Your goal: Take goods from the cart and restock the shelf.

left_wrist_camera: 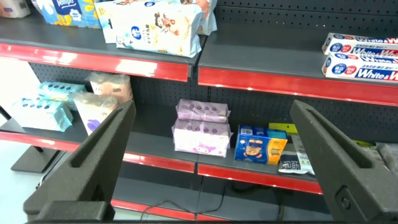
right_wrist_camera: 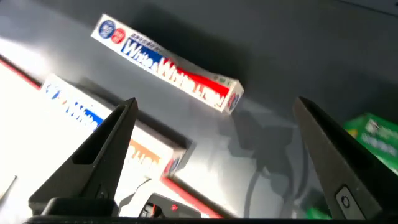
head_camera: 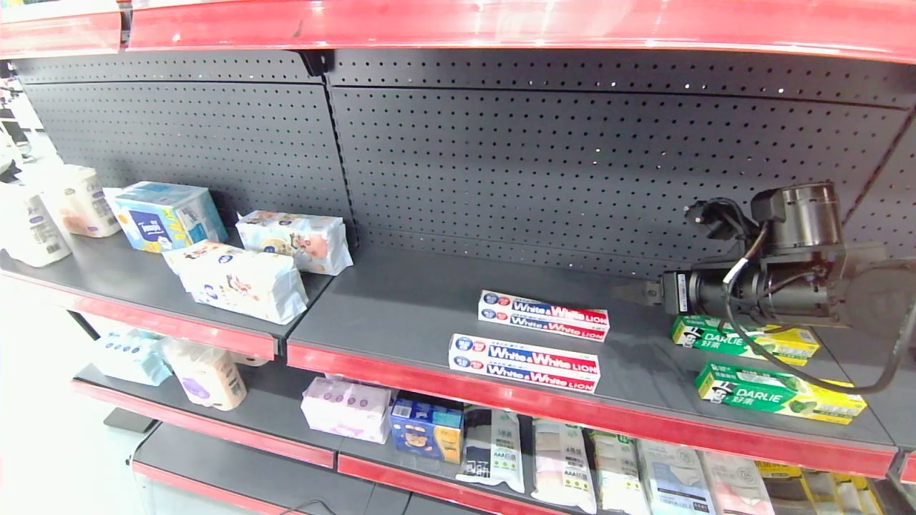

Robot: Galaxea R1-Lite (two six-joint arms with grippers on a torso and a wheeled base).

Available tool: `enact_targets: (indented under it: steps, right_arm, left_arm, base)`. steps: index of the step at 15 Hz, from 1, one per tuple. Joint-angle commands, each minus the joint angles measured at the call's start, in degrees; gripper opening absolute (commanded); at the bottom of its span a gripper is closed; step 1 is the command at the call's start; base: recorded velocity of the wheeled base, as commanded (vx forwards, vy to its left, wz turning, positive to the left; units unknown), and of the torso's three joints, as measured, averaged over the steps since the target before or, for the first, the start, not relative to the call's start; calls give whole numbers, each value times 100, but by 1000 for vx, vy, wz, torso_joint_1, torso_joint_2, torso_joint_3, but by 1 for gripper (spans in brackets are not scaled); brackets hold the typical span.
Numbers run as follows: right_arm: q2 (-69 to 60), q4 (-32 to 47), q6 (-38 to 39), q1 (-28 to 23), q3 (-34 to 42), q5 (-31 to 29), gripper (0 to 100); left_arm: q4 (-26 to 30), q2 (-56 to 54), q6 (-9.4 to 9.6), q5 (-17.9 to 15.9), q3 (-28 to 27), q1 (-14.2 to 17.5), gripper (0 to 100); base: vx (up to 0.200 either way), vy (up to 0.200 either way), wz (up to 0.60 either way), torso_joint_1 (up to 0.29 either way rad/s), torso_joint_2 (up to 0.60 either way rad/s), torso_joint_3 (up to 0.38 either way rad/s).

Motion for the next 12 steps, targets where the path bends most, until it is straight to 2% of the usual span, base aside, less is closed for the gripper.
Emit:
enact_targets:
  steps: [1,5,9,12]
  right_arm:
    - [-384,-4,-20,18,253,-8,100]
    - [-534,-65,-64,44,939,1,100]
    - [-534,-109,-82,88,1035,36,100]
    - [-534,-593,-117,167,1607,54,100]
  left_arm:
    - [-1,7,-2,0,-4,2,100]
    - [-1,7,-2,0,-4,-7,100]
    - [-1,7,-2,0,-4,2,100]
    - [-1,7,-2,0,-4,2,100]
  base:
    - [0,0,0,0,0,0]
    - [0,0,0,0,0,0]
    - [0,0,0,0,0,0]
    - [0,0,0,0,0,0]
